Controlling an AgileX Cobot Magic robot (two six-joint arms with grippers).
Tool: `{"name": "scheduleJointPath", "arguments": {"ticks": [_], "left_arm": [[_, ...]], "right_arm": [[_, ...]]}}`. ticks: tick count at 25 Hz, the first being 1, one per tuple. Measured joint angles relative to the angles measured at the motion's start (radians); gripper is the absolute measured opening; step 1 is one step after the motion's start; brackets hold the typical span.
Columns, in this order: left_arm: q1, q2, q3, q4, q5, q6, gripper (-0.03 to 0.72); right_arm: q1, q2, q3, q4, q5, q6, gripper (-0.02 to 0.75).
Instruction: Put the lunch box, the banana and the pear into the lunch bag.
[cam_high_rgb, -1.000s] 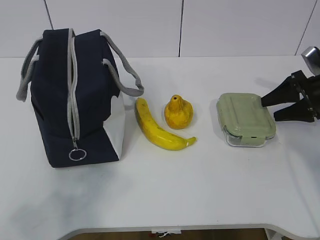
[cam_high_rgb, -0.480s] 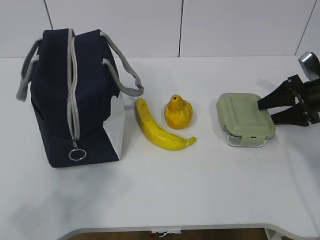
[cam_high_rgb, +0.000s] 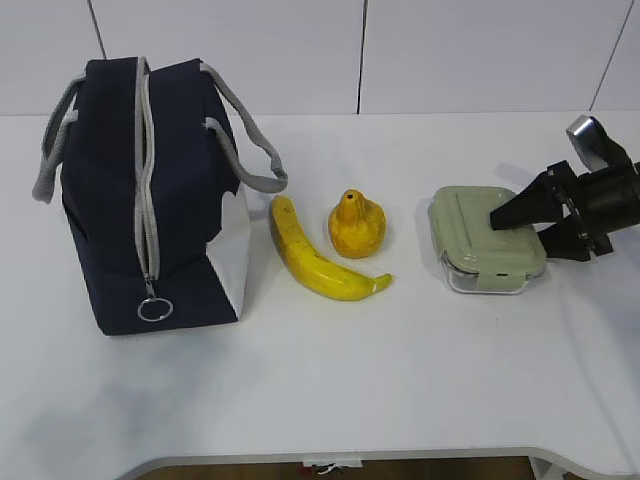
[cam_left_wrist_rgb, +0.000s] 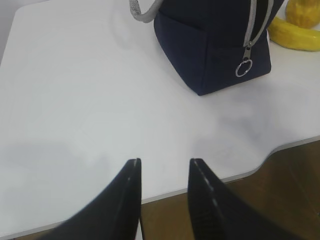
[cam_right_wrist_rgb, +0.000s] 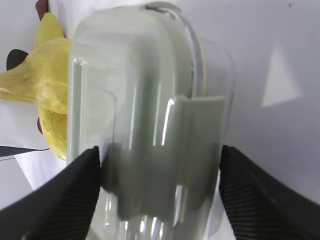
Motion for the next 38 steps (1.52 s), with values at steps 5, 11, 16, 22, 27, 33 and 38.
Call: {"name": "scheduleJointPath", "arguments": {"ticks": [5,11,16,22,27,33,38], "left_arm": [[0.0,0.0,0.0,0.0,0.0,0.0,0.243],[0.0,0.0,0.0,0.0,0.0,0.0,0.243],[0.0,0.0,0.0,0.0,0.0,0.0,0.243],[0.0,0.0,0.0,0.0,0.0,0.0,0.243],[0.0,0.0,0.0,0.0,0.0,0.0,0.243],[0.0,0.0,0.0,0.0,0.0,0.0,0.243],[0.0,0.0,0.0,0.0,0.0,0.0,0.243]], "right_arm": [[0.0,0.0,0.0,0.0,0.0,-0.007,0.582],[0.001,0.0,0.0,0.0,0.0,-0.008,0.582],[0.001,0.0,0.0,0.002,0.002,-0.008,0.528],[0.001,0.0,-0.002,0.023,0.012,-0.008,0.408],[0.001,0.0,-0.002,0.023,0.013,-0.004,0.394],[0.001,0.0,-0.002,0.03,0.013,0.014,0.393],[0.001,0.0,-0.002,0.028,0.013,0.057,0.391]]}}
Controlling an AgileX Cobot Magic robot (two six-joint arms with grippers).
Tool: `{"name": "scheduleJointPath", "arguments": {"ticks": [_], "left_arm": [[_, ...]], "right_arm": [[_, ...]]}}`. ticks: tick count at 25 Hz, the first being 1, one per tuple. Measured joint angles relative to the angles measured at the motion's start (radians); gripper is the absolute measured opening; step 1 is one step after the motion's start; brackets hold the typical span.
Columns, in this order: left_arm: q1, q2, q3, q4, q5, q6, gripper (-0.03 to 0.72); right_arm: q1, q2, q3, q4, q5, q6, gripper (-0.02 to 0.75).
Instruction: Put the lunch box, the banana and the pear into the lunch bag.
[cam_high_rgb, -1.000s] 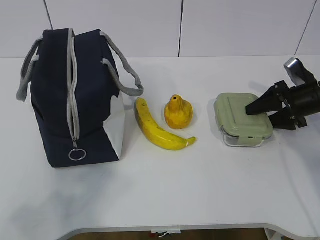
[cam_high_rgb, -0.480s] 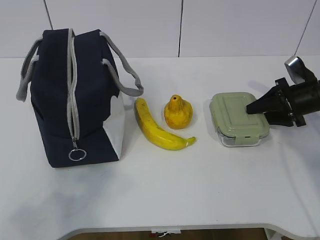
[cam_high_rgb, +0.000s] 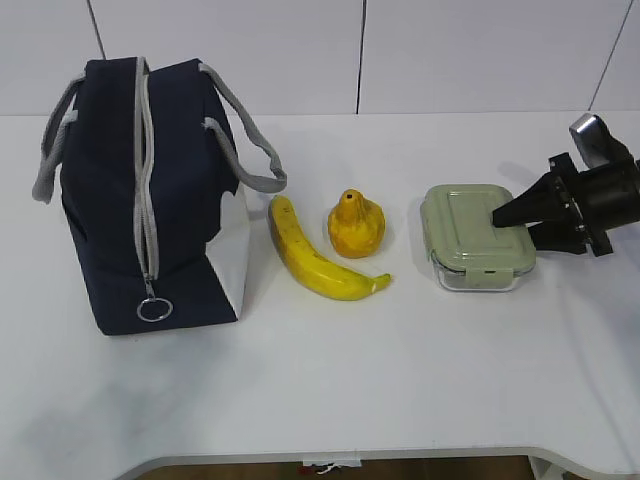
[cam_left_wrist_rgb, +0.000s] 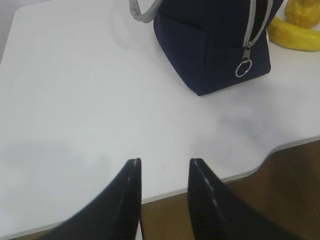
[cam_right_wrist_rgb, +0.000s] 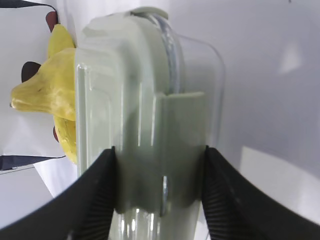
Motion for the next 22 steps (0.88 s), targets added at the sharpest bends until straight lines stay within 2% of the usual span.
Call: {"name": "scheduleJointPath", "arguments": {"ticks": [8,17,22], "left_arm": [[0.0,0.0,0.0,0.0,0.0,0.0,0.243],[0.0,0.006,0.0,-0.001,0.0,-0.005,0.243],[0.0,0.112,-0.027,-0.026,-0.004,-0.018,0.243]], "right_arm": [[0.006,-0.05,0.0,-0.047,-0.027,0.066,0.385],[0.006,-0.142,0.0,-0.043,-0.028,0.136,0.385],[0.006,-0.224,0.0,-0.02,-0.024,0.17,0.385]]}}
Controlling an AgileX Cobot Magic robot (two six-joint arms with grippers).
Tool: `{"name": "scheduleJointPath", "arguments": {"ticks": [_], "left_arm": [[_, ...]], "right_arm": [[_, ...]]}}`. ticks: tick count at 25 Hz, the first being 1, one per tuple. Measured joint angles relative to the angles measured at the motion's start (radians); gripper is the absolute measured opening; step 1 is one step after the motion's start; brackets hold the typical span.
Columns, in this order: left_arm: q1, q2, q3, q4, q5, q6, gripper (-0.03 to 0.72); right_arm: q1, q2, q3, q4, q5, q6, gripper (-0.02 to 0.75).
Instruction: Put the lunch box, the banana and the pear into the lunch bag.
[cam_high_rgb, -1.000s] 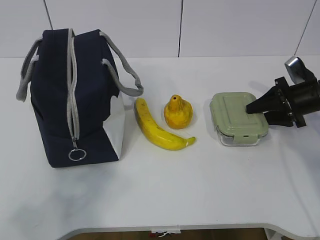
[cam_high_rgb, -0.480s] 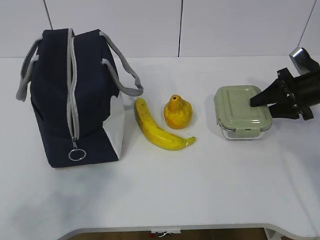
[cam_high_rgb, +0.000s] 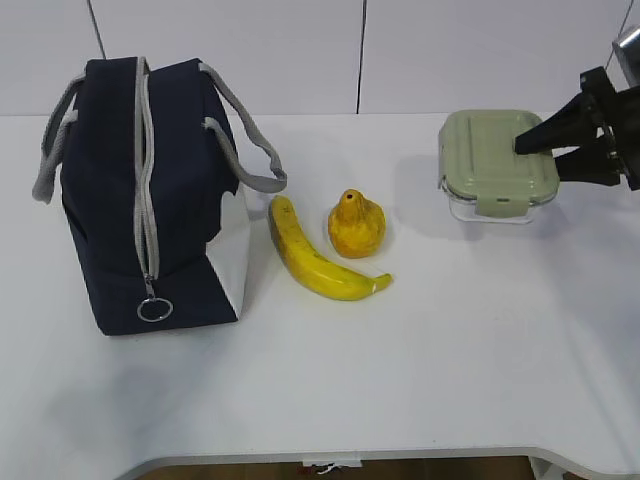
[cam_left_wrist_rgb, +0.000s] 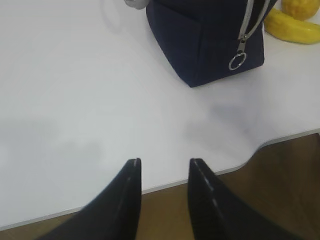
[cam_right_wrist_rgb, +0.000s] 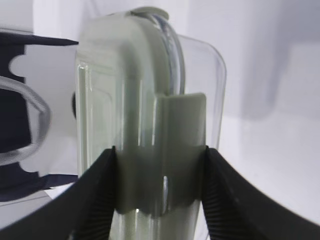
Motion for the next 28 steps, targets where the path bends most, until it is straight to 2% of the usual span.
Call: {"name": "scheduleJointPath", "arguments": {"ticks": [5,10,14,20,28], "left_arm": [[0.0,0.174,-0.091,-0.124,-0.036,-0.001,0.243],[0.015,0.372,-0.179,-0.284,-0.041,-0.001,0.243],[0.019,0.529,-0.256,-0.314,-0.046,-0.001,0.259],[0.019,0.765,-0.378,-0.337,-0.103,-0.001,0.375],[0.019,1.099,-0.557,-0.377,-0.17,0.015,0.393]], "right_arm": [[0.005,-0.062,0.0,0.03,0.0,0.013,0.385],[0.058,-0.092,-0.008,0.047,0.005,0.016,0.385],[0.124,-0.092,-0.064,0.047,0.01,0.02,0.385],[0.223,-0.092,-0.171,0.047,0.021,0.035,0.385],[0.318,-0.094,-0.247,0.051,0.017,0.069,0.385]]}}
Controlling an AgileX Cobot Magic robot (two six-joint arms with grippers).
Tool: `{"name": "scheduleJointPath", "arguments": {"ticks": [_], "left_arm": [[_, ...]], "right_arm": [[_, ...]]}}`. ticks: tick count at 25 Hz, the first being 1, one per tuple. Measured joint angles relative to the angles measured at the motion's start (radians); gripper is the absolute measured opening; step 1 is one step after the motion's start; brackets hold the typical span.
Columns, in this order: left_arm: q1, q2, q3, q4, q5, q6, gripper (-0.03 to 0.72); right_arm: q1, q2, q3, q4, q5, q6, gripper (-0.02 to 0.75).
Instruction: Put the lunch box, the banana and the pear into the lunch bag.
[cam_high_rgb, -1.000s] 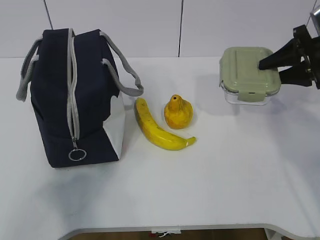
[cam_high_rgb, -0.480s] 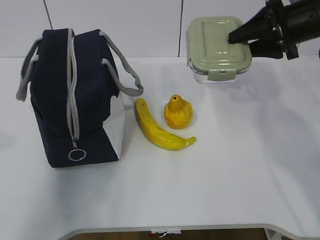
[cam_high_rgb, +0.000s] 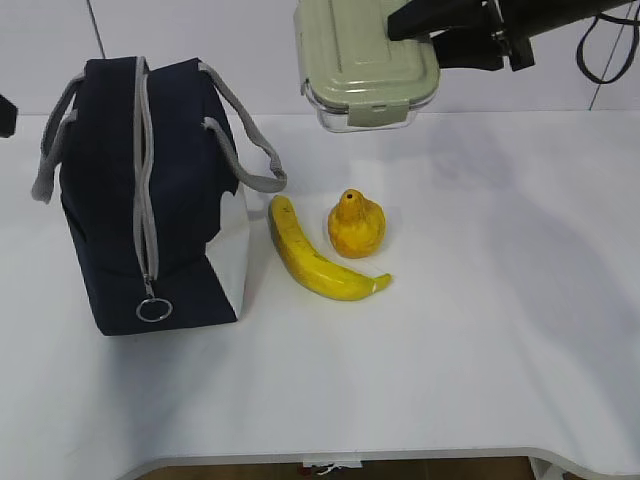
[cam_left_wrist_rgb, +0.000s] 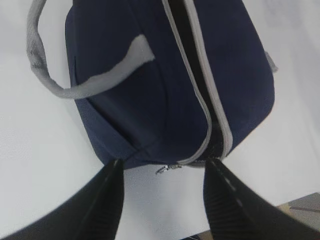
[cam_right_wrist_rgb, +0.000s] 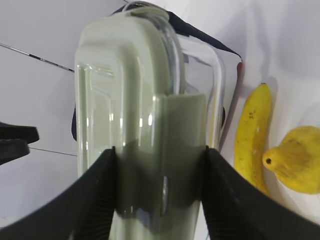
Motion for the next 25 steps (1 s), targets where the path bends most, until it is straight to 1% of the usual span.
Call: {"name": "scheduleJointPath", "arguments": {"ticks": [3,8,12,19,21,24,25], "left_arm": [[0.0,0.11,-0.069,-0.028,-0.007,0.022,0.393],[0.0,0.243,-0.183,-0.051,-0.03,0.032,0.393],[0.0,0.34,-0.257,-0.086,-0.025,0.033,0.393],[0.0,0.445,-0.301,-0.092,-0.018,0.033,0.384],[0.002,0.461,-0.302,-0.1,-0.001,0.033,0.316],[0.002,0.463,-0.311,-0.104,0.036,0.033,0.09],[0.002,0.465,-0.318,-0.104,0.054,0.039,0.048]], "right_arm": [[0.029,0.0,-0.001,0.026,-0.056,0.001,0.385],[0.075,0.0,-0.002,0.106,-0.161,0.005,0.385],[0.11,0.0,-0.002,0.127,-0.223,0.007,0.385],[0.176,0.0,-0.002,0.172,-0.26,0.007,0.384],[0.197,0.0,-0.002,0.179,-0.272,0.008,0.384],[0.222,0.0,-0.002,0.184,-0.285,0.008,0.384],[0.229,0.0,-0.002,0.188,-0.285,0.008,0.384]]}}
